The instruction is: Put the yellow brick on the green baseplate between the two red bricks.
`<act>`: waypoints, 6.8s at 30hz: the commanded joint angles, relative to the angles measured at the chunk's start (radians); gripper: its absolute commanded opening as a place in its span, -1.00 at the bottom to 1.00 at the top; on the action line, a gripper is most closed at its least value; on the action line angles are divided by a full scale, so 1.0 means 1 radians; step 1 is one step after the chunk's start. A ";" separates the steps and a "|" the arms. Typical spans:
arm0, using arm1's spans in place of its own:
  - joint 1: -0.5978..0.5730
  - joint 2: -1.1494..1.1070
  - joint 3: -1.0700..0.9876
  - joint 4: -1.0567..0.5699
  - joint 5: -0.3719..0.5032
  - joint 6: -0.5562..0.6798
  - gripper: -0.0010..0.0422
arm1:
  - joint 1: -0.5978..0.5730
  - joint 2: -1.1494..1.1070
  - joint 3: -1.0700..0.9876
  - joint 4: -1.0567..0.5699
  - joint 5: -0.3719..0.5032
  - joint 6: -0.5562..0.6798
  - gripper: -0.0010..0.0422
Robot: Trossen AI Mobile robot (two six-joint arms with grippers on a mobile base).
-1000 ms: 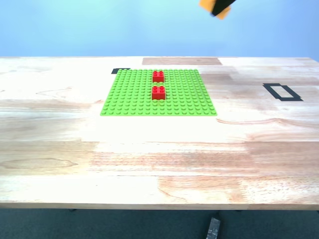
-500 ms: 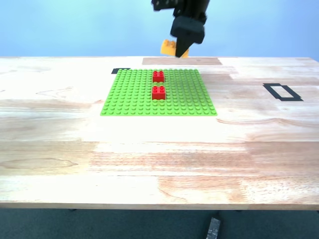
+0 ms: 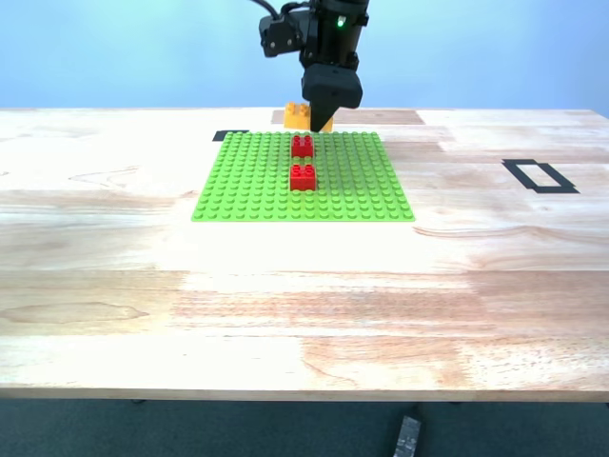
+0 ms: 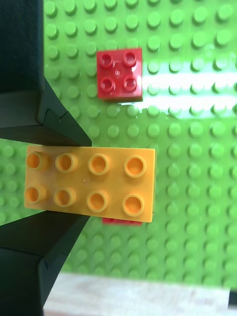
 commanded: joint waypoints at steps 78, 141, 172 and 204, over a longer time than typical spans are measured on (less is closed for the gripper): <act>-0.002 0.000 -0.002 0.018 0.000 0.010 -0.96 | 0.025 -0.010 -0.066 0.065 -0.024 0.058 -0.06; -0.002 0.000 -0.002 0.031 0.000 0.031 -0.96 | 0.031 0.063 -0.107 0.151 -0.026 0.092 -0.91; -0.001 -0.044 -0.002 0.225 -0.210 -0.050 -0.96 | -0.261 -1.126 -0.845 0.674 0.030 0.488 -0.91; -0.002 -0.331 -0.631 0.824 -0.402 -0.325 -0.96 | -0.355 -2.061 -1.827 1.174 0.289 0.865 -0.96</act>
